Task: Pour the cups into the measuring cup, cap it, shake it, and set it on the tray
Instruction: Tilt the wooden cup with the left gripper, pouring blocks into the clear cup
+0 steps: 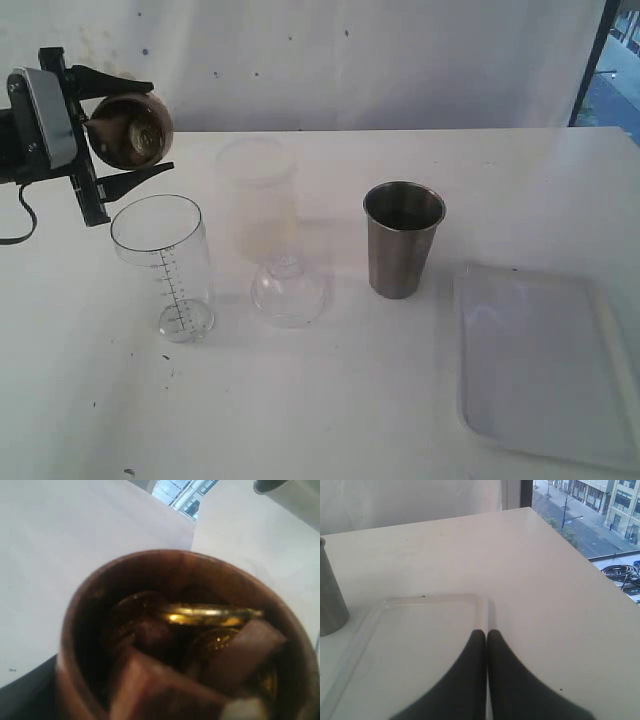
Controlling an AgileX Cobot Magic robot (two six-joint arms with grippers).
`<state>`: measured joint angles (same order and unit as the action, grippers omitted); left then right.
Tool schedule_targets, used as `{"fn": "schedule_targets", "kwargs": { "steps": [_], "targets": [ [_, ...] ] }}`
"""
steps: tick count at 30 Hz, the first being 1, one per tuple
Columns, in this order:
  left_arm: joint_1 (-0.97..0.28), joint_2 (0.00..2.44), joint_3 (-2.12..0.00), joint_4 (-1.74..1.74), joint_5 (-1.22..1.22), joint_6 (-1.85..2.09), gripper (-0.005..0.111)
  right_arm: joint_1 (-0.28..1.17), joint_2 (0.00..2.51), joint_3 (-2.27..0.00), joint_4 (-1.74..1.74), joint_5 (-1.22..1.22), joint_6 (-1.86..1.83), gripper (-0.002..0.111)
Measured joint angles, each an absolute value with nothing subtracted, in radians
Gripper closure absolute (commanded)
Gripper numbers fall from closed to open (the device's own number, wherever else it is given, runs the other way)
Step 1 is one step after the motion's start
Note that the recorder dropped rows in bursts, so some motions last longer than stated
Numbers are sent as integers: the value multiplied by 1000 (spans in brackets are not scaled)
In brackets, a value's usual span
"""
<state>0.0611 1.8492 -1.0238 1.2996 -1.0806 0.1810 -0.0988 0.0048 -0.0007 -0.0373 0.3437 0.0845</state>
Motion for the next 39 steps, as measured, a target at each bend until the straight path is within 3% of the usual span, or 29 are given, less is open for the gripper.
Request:
{"fn": "schedule_targets", "kwargs": {
  "steps": [39],
  "targets": [
    [61,1849,-1024,1356,-1177,395,107,-99,5,-1,-37,344,85,108]
  ]
}}
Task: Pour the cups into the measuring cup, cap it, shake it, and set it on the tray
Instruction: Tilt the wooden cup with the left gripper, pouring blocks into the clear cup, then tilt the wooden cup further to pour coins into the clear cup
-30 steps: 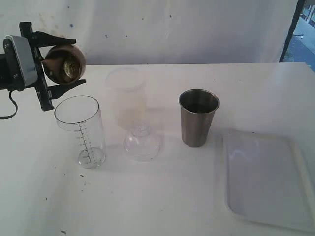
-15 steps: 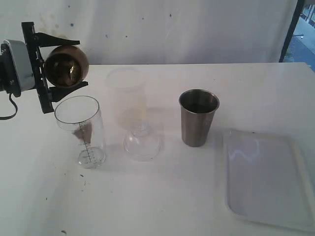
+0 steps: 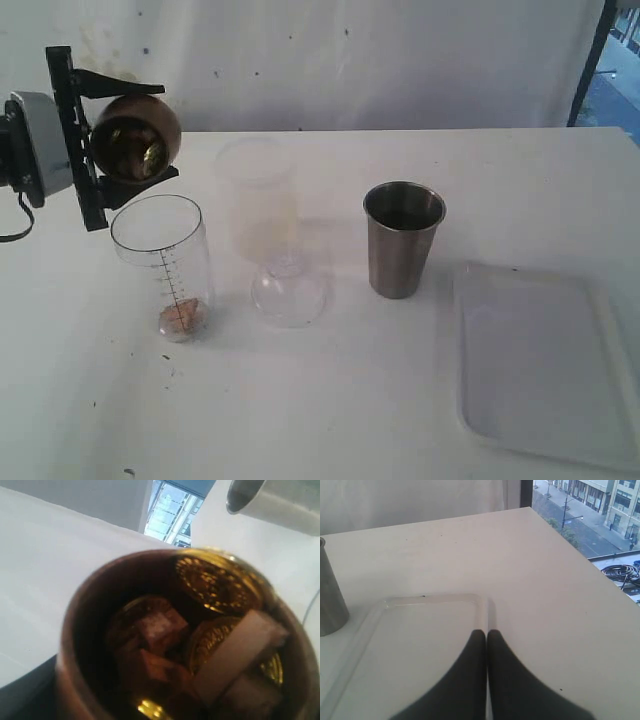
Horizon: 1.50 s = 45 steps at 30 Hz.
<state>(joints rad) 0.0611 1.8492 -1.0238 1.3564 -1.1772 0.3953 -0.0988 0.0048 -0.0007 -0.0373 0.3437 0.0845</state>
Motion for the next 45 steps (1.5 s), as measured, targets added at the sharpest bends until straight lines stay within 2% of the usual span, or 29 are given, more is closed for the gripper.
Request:
{"fn": "schedule_targets", "kwargs": {
  "steps": [31,45],
  "targets": [
    [61,1849,-1024,1281,-1168,454,107,-99,5,-1,-37,344,85,108],
    [61,1849,-1024,1303,-1168,604,107,-99,5,-1,-37,344,85,108]
  ]
}}
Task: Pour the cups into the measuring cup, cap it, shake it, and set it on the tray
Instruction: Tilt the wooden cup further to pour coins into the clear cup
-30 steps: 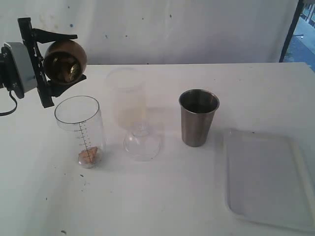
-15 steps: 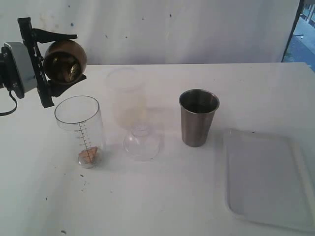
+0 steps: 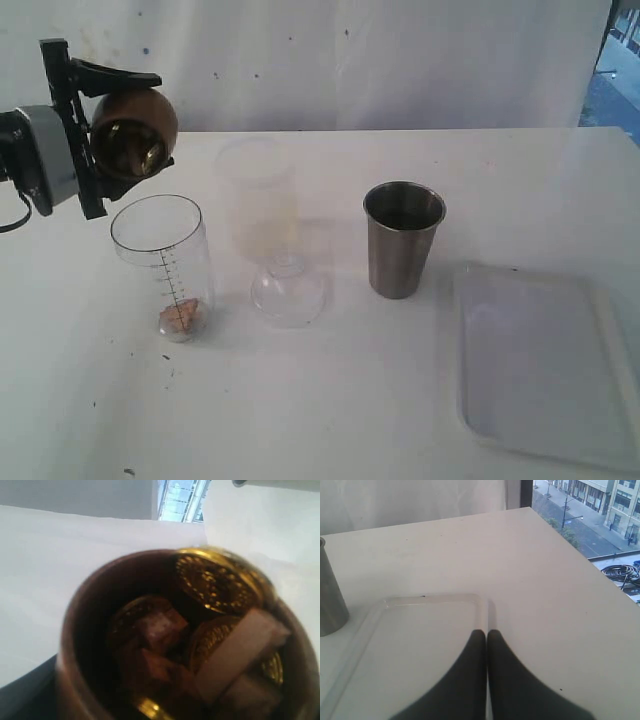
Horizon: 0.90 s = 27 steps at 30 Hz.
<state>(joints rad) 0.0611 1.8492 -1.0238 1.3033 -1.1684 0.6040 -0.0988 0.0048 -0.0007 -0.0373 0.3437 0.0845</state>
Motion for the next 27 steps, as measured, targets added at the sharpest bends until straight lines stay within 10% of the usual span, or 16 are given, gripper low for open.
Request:
{"fn": "schedule_targets", "kwargs": {
  "steps": [27],
  "targets": [
    [61,1849,-1024,1353,-1197,710,107,-99,5,-1,-37,344,85,108]
  ]
}}
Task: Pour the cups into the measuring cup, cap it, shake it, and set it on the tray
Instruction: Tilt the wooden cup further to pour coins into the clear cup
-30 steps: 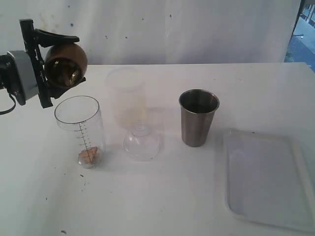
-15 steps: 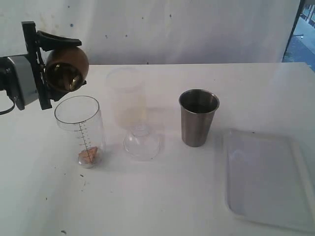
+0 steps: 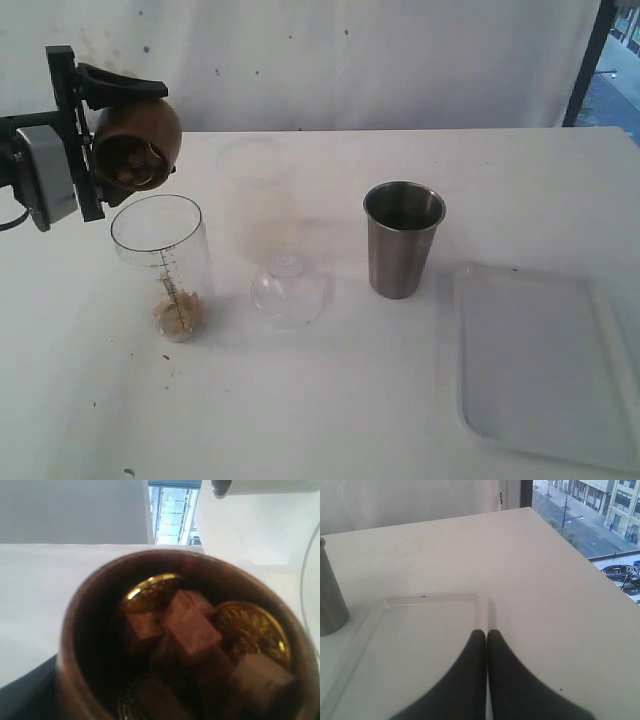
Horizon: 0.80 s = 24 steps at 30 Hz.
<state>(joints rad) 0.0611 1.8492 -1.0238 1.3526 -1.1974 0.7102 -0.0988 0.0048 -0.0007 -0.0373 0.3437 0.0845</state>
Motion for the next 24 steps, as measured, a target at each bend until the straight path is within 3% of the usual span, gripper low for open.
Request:
{"fn": "schedule_targets", "kwargs": {
  "steps": [24],
  "targets": [
    [61,1849,-982,1340,-1197,1047,107,-99,5,-1,-37,344,85,108]
  ]
}}
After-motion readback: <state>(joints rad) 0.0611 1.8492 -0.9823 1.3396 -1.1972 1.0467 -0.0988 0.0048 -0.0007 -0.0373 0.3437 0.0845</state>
